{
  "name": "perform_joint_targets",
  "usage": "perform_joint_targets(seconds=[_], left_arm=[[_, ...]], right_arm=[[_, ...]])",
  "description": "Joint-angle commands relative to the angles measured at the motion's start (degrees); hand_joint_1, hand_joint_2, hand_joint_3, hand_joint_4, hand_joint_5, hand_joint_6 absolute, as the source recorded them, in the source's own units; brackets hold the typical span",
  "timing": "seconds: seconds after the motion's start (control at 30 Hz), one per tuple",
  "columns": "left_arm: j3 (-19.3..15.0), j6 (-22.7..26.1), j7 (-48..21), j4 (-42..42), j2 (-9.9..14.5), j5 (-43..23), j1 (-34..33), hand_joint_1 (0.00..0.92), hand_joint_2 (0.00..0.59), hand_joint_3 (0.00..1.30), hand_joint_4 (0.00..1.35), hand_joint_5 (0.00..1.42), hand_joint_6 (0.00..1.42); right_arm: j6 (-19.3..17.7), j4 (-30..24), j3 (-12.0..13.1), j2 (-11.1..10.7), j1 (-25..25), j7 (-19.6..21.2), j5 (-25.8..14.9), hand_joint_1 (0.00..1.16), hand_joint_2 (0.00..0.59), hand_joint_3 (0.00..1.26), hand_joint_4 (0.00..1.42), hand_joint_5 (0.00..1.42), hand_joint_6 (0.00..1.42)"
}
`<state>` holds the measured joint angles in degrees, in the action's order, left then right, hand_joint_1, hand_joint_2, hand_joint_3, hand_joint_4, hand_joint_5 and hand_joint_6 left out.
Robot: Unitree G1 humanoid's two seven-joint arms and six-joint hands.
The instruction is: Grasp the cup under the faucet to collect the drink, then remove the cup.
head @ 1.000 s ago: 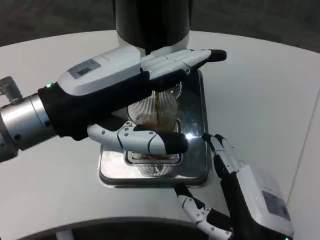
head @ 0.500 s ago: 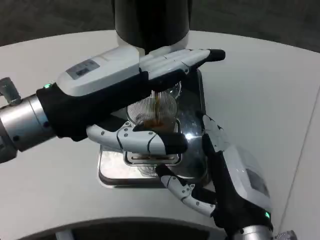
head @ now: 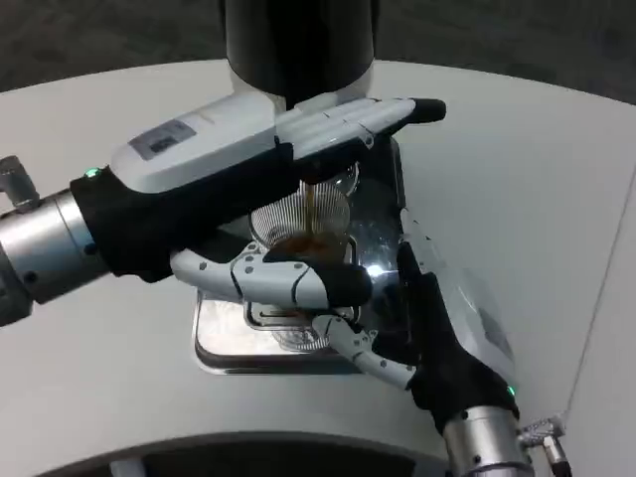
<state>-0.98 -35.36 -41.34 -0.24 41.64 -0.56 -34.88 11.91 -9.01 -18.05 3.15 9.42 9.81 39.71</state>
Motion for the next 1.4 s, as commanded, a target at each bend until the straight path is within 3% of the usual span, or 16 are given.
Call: perform_joint_targets(seconds=[0.03,0.4,0.53,0.73,1.4], left_arm=[[0.9,0.2,-0.1,-0.4,0.7,1.6,1.4,0.0,0.16,0.0,0.0,0.02,0.0],[0.7,0.5,0.2,-1.0,1.1,1.2,2.1,0.0,0.159,0.0,0.0,0.02,0.0],[0.7,0.8,0.2,-1.4,1.0,1.0,2.5,0.0,0.159,0.0,0.0,0.02,0.0],[0.4,1.0,0.4,-1.6,1.2,1.0,2.7,0.0,0.158,0.0,0.0,0.02,0.0],[0.1,1.4,0.4,-1.5,1.7,0.8,2.8,0.0,0.158,0.0,0.0,0.02,0.0]], right_arm=[[0.6,1.8,-0.7,2.1,1.5,1.5,-1.4,0.5,0.201,0.0,0.0,0.0,0.02],[1.0,4.7,-2.0,1.9,4.3,2.6,-2.2,0.55,0.205,0.0,0.0,0.0,0.0],[1.5,7.2,-1.9,3.2,6.3,4.4,-2.7,0.56,0.203,0.0,0.0,0.0,0.0],[1.6,8.9,-2.2,3.4,7.8,5.5,-4.0,0.57,0.199,0.0,0.0,0.0,0.0],[-1.0,17.9,-1.9,4.2,13.9,7.5,-8.8,0.6,0.193,0.0,0.0,0.0,0.03]])
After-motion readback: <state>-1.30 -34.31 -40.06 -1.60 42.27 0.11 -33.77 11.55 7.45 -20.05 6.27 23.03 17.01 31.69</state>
